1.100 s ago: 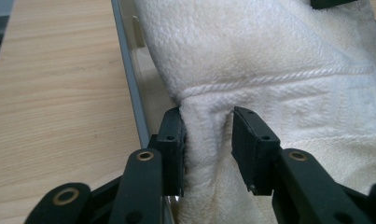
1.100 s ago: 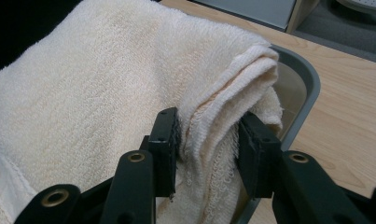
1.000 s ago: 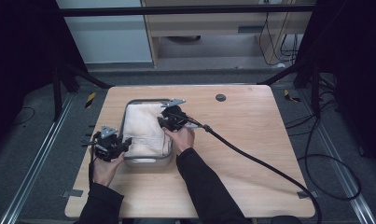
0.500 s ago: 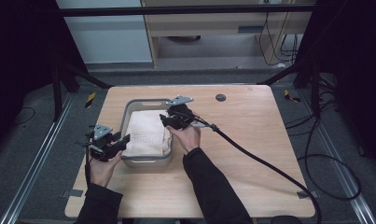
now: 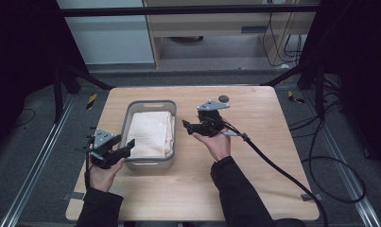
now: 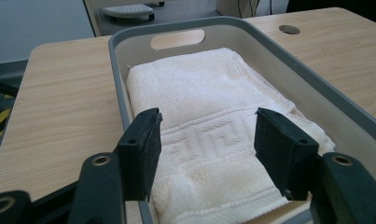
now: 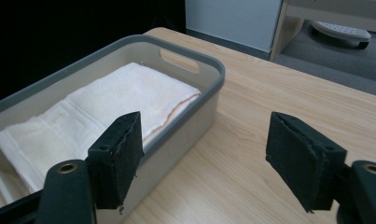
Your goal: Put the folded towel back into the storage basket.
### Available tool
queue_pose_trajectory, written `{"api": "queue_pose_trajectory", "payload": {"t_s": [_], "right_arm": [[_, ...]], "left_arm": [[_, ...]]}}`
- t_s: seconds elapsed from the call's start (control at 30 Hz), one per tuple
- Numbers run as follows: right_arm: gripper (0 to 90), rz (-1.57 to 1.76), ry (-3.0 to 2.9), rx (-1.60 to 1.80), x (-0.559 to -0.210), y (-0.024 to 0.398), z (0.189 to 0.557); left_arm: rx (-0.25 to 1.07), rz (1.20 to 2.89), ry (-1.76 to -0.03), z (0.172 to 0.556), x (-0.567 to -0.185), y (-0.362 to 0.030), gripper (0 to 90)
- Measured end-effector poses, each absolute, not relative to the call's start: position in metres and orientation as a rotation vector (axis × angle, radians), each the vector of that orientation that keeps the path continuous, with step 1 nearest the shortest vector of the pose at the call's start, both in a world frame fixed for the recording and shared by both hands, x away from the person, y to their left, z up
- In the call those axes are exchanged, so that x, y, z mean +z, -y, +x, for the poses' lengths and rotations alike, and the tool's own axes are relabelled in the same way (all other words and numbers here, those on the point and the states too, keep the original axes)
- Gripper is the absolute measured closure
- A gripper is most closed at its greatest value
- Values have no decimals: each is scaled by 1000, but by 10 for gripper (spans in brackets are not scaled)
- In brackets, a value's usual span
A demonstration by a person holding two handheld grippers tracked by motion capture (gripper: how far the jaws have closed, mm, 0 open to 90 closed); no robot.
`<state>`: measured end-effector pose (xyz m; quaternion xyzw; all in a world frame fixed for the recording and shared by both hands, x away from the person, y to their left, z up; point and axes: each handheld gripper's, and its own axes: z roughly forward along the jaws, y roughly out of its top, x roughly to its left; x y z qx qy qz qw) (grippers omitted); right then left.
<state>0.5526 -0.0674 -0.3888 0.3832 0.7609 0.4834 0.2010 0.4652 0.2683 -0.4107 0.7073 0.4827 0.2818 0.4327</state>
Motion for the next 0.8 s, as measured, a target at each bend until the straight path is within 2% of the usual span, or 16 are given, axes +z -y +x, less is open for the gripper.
{"api": "queue_pose_trajectory", "payload": {"t_s": [0.4, 0.8], "right_arm": [[172, 1120, -2100, 1332, -405, 142, 515], [127, 1214, -2080, 1297, -435, 207, 482]], "left_arm": [[701, 1779, -1122, 450, -415, -261, 329], [695, 1807, -1057, 428, -421, -257, 296]]}}
